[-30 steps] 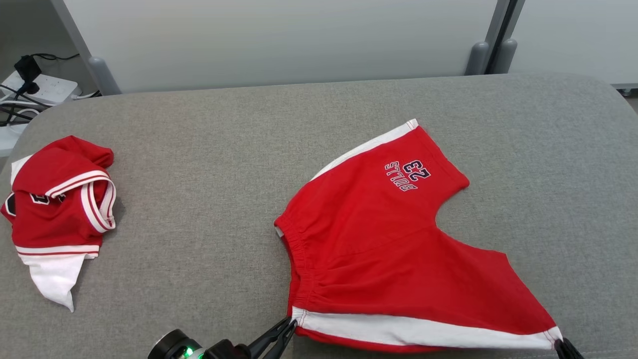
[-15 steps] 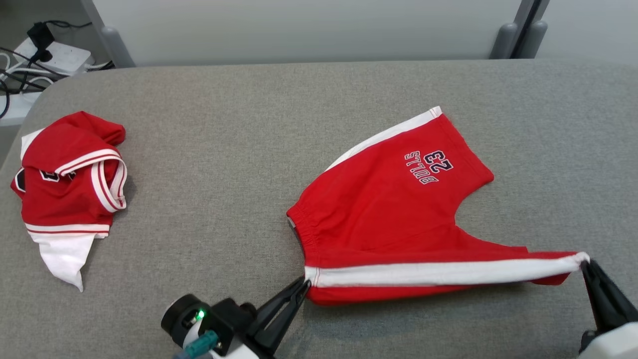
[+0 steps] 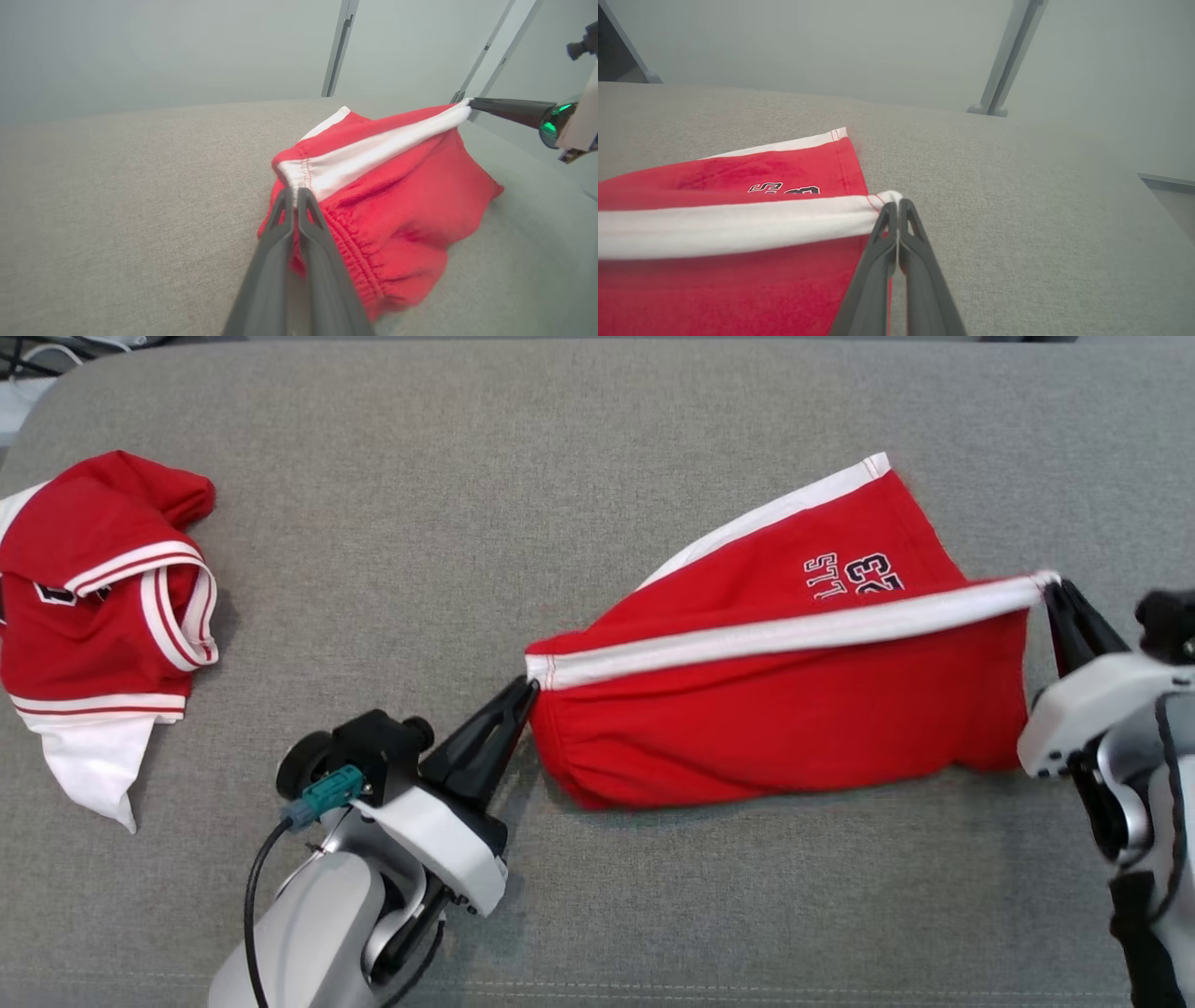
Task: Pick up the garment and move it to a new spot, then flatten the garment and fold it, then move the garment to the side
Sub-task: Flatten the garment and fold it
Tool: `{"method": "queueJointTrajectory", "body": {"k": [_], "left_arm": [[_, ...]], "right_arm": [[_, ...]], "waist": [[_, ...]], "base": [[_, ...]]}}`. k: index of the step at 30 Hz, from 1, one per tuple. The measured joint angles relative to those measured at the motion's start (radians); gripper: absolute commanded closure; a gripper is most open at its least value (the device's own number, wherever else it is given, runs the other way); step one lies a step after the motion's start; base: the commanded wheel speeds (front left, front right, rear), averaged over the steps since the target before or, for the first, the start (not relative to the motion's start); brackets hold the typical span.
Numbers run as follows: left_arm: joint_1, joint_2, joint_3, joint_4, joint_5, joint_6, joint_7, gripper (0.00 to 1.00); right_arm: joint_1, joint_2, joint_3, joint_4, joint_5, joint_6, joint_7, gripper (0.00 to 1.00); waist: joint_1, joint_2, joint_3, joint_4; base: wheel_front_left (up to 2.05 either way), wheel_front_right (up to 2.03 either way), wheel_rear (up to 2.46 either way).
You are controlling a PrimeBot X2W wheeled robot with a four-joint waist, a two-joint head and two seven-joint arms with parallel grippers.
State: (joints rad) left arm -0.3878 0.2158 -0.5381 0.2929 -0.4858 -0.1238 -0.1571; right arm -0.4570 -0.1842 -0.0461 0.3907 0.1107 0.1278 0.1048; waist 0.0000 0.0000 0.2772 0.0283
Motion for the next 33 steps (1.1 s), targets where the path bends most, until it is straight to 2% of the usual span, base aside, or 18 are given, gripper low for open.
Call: {"method": "queueJointTrajectory", "body": {"k": [7, 13, 17, 25, 33], "left_arm": [[-0.143, -0.034, -0.003, 0.159, -0.009, 0.000, -0.048, 1.00], [-0.228, -0.073, 0.004, 0.265, -0.009, 0.000, -0.071, 1.00], [-0.278, -0.079, 0.000, 0.309, -0.007, 0.000, -0.081, 1.00], [-0.339, -0.104, -0.014, 0.366, 0.004, 0.000, -0.091, 1.00], [-0.358, -0.117, -0.025, 0.377, 0.011, 0.000, -0.091, 1.00]], "right_arm": [[-0.250, 0.008, 0.060, 0.250, -0.114, 0.000, -0.059, 1.00], [-0.418, 0.016, 0.061, 0.427, -0.183, 0.000, -0.111, 1.00], [-0.516, 0.022, 0.060, 0.527, -0.213, 0.000, -0.139, 1.00], [-0.632, 0.028, 0.046, 0.690, -0.268, 0.000, -0.192, 1.00], [-0.690, 0.028, 0.012, 0.787, -0.321, 0.000, -0.239, 1.00]], "waist": [[0.0000, 0.0000, 0.066, 0.016], [0.0001, 0.0000, 0.112, 0.036], [0.0001, 0.0000, 0.143, 0.047], [0.0000, 0.0000, 0.185, 0.072], [0.0000, 0.0000, 0.198, 0.097]], "base": [[0.00, 0.00, 0.00], [0.00, 0.00, 0.00], [0.00, 0.00, 0.00], [0.00, 0.00, 0.00], [0.00, 0.00, 0.00]]}}
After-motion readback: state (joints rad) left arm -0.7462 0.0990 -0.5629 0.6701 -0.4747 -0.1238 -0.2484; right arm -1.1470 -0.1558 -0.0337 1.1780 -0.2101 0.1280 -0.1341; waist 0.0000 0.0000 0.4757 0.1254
